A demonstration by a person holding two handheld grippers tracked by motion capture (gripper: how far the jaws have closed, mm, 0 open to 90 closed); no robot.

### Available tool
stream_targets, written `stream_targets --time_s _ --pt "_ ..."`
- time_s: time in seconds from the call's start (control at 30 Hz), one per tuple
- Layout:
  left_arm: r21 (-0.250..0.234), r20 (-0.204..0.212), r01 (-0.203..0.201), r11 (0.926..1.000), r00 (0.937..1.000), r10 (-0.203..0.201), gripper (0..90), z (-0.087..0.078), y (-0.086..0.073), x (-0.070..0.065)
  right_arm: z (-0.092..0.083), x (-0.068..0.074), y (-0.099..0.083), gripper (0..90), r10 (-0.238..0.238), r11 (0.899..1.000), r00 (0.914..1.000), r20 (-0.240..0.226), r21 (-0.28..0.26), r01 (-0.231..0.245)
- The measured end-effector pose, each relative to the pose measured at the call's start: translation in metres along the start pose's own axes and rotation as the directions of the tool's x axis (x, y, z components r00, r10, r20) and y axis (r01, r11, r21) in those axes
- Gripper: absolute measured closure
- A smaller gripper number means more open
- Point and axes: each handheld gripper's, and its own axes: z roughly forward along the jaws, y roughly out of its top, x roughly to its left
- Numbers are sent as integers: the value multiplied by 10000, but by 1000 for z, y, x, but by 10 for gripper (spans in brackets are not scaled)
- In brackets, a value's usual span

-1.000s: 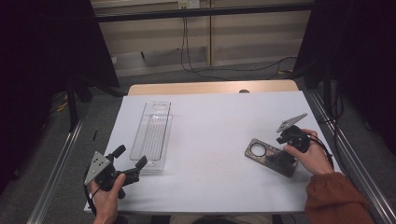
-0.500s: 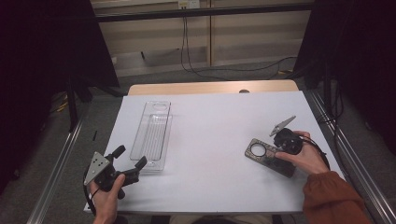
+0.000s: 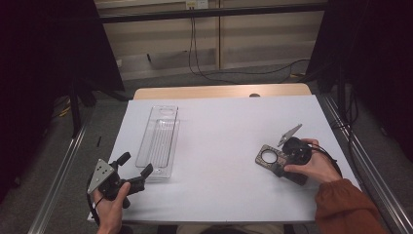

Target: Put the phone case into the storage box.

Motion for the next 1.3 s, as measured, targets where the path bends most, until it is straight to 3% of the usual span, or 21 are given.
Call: stream_targets --time_s 0.17,0.5,0.77,1.3 --pt "-10 8 19 10000 10000 -19 36 0 0 0 -1 -1 -1 85 -12 9999 10000 93 -161 13" --pt "-39 -24 124 9999 9999 -124 36 0 0 -1 -1 2 -1 86 -328 9994 9989 328 114 324" --pt "70 34 18 10000 10000 -18 36 0 -1 0 -2 5 1 119 -150 9991 9990 417 393 133" --pt "134 8 -6 9999 10000 6 36 1 -1 -1 -3 5 1 122 25 9997 9981 614 245 -40"
